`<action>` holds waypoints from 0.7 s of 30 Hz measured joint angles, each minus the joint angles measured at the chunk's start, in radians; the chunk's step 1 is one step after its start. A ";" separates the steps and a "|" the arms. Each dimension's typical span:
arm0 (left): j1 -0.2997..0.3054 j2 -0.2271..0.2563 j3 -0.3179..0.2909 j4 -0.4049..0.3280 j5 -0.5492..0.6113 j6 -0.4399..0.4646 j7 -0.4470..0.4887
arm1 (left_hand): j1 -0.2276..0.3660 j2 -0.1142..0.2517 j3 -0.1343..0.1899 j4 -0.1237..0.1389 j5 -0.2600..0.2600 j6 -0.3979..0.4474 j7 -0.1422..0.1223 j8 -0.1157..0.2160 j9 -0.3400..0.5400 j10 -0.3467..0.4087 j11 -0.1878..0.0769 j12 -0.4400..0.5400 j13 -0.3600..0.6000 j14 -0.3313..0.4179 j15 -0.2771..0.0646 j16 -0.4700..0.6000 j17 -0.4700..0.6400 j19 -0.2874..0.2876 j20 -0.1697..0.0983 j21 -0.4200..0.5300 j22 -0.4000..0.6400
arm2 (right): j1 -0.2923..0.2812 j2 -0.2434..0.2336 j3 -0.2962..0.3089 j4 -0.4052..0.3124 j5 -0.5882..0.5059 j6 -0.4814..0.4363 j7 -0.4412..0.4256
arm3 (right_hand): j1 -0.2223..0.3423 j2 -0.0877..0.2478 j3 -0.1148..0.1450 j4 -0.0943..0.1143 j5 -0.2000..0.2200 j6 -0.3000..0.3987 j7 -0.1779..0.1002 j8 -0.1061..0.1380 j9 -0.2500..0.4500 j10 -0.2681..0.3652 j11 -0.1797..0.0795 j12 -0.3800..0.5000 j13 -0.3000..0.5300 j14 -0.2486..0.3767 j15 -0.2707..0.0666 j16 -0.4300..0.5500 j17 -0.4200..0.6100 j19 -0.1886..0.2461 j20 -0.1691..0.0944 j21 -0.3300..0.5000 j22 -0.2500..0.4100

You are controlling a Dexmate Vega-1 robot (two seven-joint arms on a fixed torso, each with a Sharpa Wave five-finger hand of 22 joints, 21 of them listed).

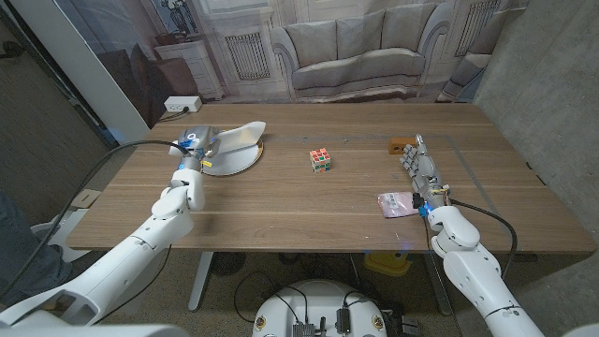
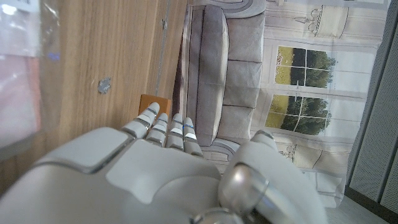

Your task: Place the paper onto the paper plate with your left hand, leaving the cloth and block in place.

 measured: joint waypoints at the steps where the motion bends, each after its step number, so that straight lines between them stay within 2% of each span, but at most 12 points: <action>1: 0.000 0.000 0.000 0.000 0.006 0.002 0.014 | 0.002 0.002 0.000 0.000 0.000 0.000 0.000 0.000 0.000 0.000 0.000 0.000 -0.001 0.000 0.000 0.000 0.000 0.000 0.000 0.002 0.000 | 0.001 0.001 0.000 0.001 0.000 0.000 0.000 | 0.000 0.000 0.000 0.000 0.000 0.000 0.000 0.000 0.000 0.000 0.000 0.000 0.000 0.000 0.000 0.000 0.000 0.000 0.000 0.000 0.000; 4: 0.000 0.000 0.000 0.000 0.016 0.008 0.041 | 0.009 0.009 0.004 -0.004 0.000 0.000 0.000 0.000 0.000 0.000 0.000 0.000 -0.002 0.000 0.000 0.000 0.000 0.000 0.000 0.002 0.000 | 0.001 0.002 0.000 0.004 0.000 0.000 0.000 | 0.000 0.000 0.000 0.000 0.000 0.000 0.000 0.000 0.000 0.000 0.000 0.000 0.000 0.000 0.000 0.000 0.000 0.000 0.000 0.000 0.000; 5: -0.030 -0.034 0.007 0.058 0.019 0.010 0.050 | 0.009 0.009 0.004 -0.004 0.000 0.000 0.000 0.000 0.000 0.000 0.000 0.000 -0.002 0.000 0.000 0.000 0.000 0.000 0.000 0.002 0.000 | 0.001 0.003 0.000 0.004 0.000 0.001 0.003 | 0.000 0.000 0.000 0.000 0.000 0.000 0.000 0.000 0.000 0.000 0.000 0.000 0.000 0.000 0.000 0.000 0.000 0.000 0.000 0.000 0.000; 6: -0.035 -0.040 0.008 0.068 0.022 0.012 0.058 | 0.009 0.009 0.004 -0.004 0.000 0.000 0.000 0.000 0.000 0.000 0.000 0.000 -0.002 0.000 0.000 0.000 0.000 0.000 0.000 0.002 0.000 | 0.001 0.003 0.000 0.004 0.000 0.002 0.003 | 0.000 0.000 0.000 0.000 0.000 0.000 0.000 0.000 0.000 0.000 0.000 0.000 0.000 0.000 0.000 0.000 0.000 0.000 0.000 0.000 0.000; 15: -0.041 -0.047 0.010 0.078 0.036 0.007 0.101 | 0.009 0.009 0.013 -0.004 0.000 0.000 0.000 0.000 0.000 0.000 0.000 0.000 -0.002 0.000 0.000 0.000 0.000 0.000 0.000 0.002 0.000 | 0.000 0.005 0.000 0.005 0.000 0.003 0.003 | 0.000 0.000 0.000 0.000 0.000 0.000 0.000 0.000 0.000 0.000 0.000 0.000 0.000 0.000 0.000 0.000 0.000 0.000 0.000 0.000 0.000; 16: -0.071 -0.073 0.022 0.132 0.037 0.005 0.103 | 0.009 0.009 0.013 -0.004 0.000 0.000 0.000 0.000 0.000 0.000 0.000 0.000 -0.002 0.000 0.000 0.000 0.000 0.000 0.000 0.002 0.000 | -0.001 0.005 0.000 0.005 0.000 0.006 0.003 | 0.000 0.000 0.000 0.000 0.000 0.000 0.000 0.000 0.000 0.000 0.000 0.000 0.000 0.000 0.000 0.000 0.000 0.000 0.000 0.000 0.000; 20: -0.088 -0.087 0.033 0.142 0.039 -0.001 0.108 | 0.009 0.009 0.013 -0.004 0.000 0.000 0.000 0.000 0.000 0.000 0.000 0.000 -0.006 -0.002 0.002 0.000 0.000 0.000 0.000 0.002 0.000 | -0.001 0.005 0.002 0.005 0.000 0.006 0.001 | 0.000 0.000 0.000 0.000 0.000 0.000 0.000 0.000 0.000 0.000 0.000 0.000 0.000 0.000 0.000 0.000 0.000 0.000 0.000 0.000 0.000; 21: -0.093 -0.090 0.035 0.166 0.040 -0.002 0.109 | 0.009 0.009 0.013 -0.004 0.000 0.000 0.000 0.000 0.000 0.000 0.000 0.000 -0.006 -0.003 0.003 0.000 0.000 0.000 0.000 0.002 0.000 | -0.001 0.005 0.002 0.005 0.000 0.006 0.001 | 0.000 0.000 0.000 0.000 0.000 0.000 0.000 0.000 0.000 0.000 0.000 0.000 0.000 0.000 0.000 0.000 0.000 0.000 0.000 0.000 0.000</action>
